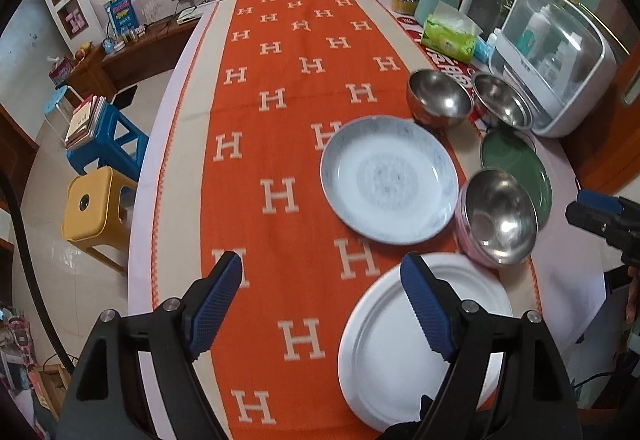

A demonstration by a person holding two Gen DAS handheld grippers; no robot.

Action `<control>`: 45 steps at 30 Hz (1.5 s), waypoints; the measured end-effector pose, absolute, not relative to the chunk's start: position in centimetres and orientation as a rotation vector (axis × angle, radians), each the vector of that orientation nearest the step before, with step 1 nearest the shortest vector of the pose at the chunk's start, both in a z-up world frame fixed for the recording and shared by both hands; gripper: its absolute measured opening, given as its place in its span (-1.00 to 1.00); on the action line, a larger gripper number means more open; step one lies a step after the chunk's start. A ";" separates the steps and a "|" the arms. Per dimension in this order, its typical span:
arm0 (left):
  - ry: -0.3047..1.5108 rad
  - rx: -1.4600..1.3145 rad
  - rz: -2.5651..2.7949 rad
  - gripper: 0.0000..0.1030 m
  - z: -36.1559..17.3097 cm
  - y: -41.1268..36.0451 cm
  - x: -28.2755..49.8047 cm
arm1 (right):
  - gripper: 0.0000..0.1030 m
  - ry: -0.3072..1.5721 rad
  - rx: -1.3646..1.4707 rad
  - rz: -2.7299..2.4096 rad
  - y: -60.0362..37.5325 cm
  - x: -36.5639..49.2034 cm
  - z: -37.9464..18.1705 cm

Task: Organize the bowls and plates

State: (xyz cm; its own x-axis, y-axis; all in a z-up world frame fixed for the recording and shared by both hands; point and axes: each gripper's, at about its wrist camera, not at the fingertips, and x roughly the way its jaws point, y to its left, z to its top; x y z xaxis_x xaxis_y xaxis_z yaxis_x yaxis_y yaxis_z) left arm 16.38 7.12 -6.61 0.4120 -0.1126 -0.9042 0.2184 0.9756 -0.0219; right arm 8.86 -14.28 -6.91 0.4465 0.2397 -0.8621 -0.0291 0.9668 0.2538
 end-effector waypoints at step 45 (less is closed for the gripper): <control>1.352 -0.106 -0.247 0.51 -21.5 5.1 27.2 | -0.33 1.312 0.298 0.327 -12.9 24.7 -20.9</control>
State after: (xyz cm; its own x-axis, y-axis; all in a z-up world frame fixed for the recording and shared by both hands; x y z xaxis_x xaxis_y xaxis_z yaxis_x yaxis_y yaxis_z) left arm 27.19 5.08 -21.54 0.1958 -0.2372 -0.9515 0.1150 0.9692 -0.2179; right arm 24.73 -12.92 -20.90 0.2230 0.3981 -0.8898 -0.0656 0.9169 0.3937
